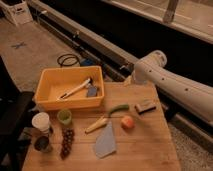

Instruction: Place pepper in tray

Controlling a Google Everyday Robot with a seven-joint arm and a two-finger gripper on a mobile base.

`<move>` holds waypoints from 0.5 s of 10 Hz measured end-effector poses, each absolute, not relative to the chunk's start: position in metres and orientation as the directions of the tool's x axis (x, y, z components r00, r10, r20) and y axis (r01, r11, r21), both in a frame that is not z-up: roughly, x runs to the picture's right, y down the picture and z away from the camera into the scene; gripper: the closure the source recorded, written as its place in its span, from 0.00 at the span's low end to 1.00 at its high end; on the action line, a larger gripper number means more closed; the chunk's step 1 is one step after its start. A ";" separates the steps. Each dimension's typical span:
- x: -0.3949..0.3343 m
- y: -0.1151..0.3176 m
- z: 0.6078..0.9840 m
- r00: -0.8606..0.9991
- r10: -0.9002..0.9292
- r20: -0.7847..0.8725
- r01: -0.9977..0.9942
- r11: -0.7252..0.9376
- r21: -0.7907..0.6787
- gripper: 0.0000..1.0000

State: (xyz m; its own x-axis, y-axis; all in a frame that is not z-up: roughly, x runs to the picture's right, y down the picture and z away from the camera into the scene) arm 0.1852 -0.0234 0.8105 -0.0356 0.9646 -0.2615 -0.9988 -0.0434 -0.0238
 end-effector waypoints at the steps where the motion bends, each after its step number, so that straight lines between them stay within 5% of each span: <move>1: 0.186 -0.023 0.810 -0.036 0.964 -0.262 -0.999 -0.044 -0.023 0.28; 5: 0.185 -0.023 0.811 -0.034 0.965 -0.262 -0.999 -0.042 -0.024 0.28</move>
State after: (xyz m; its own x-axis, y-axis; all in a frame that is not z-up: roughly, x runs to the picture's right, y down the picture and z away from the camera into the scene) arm 0.1845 -0.0234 0.8107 -0.0344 0.9645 -0.2617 -0.9988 -0.0422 -0.0242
